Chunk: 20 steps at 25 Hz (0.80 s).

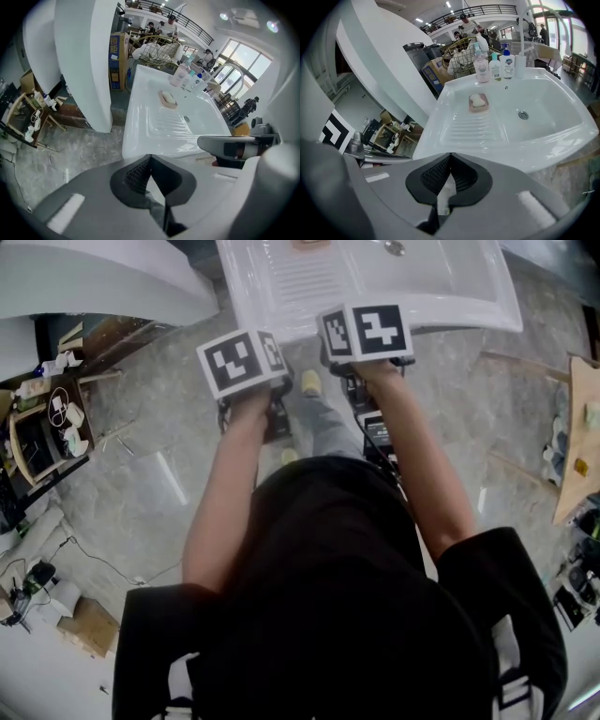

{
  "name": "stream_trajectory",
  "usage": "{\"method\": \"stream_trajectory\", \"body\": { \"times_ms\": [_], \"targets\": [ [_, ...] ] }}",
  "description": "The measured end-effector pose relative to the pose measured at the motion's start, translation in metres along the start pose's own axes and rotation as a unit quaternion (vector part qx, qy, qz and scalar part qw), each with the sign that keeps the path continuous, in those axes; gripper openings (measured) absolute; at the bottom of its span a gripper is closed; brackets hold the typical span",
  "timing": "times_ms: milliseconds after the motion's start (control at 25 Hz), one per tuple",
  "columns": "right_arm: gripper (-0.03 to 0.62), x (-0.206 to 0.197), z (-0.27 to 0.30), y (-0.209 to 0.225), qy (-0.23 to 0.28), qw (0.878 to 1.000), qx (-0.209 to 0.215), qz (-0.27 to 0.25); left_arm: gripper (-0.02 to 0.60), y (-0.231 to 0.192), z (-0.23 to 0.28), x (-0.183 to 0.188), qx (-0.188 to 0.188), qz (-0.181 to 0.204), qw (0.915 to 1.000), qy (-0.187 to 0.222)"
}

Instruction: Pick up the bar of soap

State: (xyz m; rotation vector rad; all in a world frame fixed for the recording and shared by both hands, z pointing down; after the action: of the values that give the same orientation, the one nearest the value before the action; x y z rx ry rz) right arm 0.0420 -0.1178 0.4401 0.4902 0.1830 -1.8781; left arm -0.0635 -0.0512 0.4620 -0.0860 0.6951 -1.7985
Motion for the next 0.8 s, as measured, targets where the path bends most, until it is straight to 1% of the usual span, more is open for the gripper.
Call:
{"method": "stream_trajectory", "body": {
  "times_ms": [440,600,800],
  "targets": [
    [0.014,0.051,0.019,0.022,0.000,1.000,0.019,-0.001,-0.002,0.014,0.028,0.047,-0.001,-0.004,1.0000,-0.008],
    [0.015,0.061,0.026,0.035,0.001,1.000,0.019,-0.004,-0.002,0.022,0.036,0.058,0.001,-0.009,1.0000,-0.002],
    [0.015,0.070,0.030,0.040,0.002,1.000,0.024,-0.010,-0.002,0.027,0.040,0.070,0.001,-0.006,1.0000,0.003]
  ]
}}
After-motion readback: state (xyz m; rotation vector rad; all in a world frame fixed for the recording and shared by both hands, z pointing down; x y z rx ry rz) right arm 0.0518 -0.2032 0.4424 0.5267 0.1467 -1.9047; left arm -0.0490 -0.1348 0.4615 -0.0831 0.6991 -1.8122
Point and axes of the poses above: the fingertips, and each gripper's own axes: z forward along the fingers, y to its right, x out of its top, the point moved 1 cm from there along -z, backward along the fingers, and after that the axes turned 14 degrees about -x, right-handed, at the moved point
